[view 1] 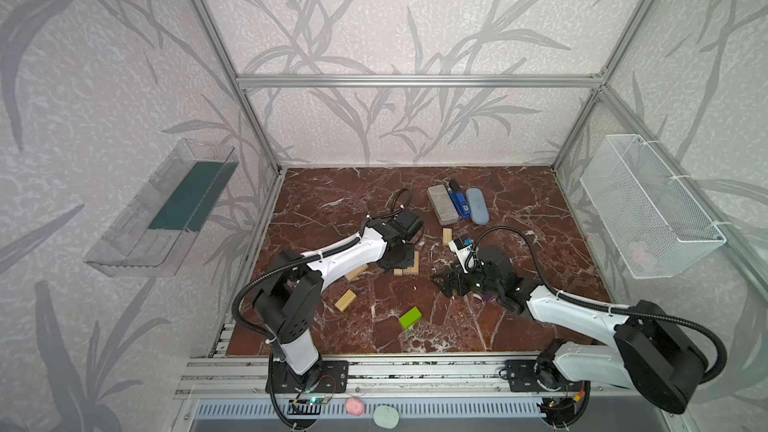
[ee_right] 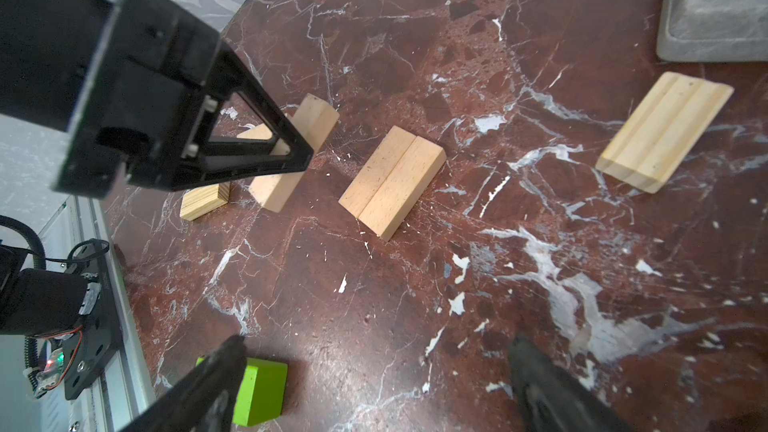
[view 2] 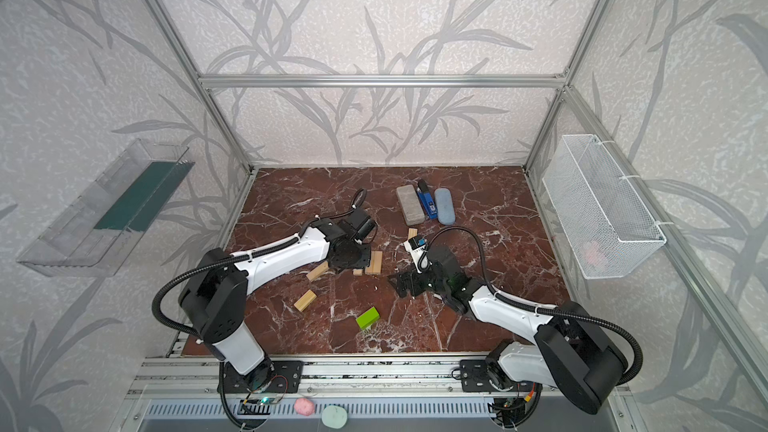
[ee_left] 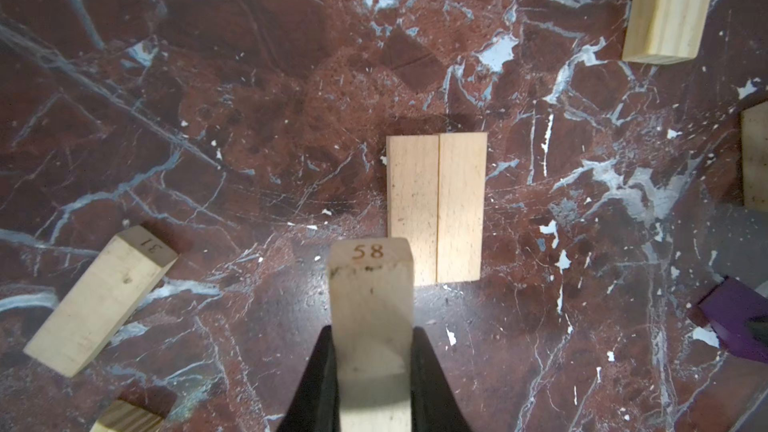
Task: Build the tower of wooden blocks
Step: 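Carry block 58 with the left gripper over the paired blocks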
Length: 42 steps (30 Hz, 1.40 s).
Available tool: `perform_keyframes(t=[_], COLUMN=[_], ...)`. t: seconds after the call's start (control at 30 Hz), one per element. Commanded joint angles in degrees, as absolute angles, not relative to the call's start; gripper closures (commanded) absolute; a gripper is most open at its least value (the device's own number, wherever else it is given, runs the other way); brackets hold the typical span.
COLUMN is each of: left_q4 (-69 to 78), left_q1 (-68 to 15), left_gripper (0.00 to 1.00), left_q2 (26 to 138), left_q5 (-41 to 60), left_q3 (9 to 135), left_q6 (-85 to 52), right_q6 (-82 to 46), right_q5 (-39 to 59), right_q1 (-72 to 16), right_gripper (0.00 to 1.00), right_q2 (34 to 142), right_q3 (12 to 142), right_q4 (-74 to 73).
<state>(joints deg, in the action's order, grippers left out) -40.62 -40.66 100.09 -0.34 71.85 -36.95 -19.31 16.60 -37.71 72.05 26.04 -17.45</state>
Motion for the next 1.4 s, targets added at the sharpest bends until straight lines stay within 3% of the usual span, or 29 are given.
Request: perform_keyframes(t=[0.0,1.37], left_q4=[-42.4,-43.8], left_q1=[-40.5,-40.9], left_gripper=[0.88,0.94], left_q2=[102.3,113.0], left_q5=[-0.3,-1.2], left_q3=[75.2,83.4], left_q6=[-36.0,-34.7], right_q6=[-19.4,-19.0], right_q5=[17.1,19.0], right_q1=[-37.5,-37.4], right_gripper=[0.03,0.03], right_q2=[71.7,71.5], right_q3=[25.9,25.6], right_q4=[-19.2,-21.5])
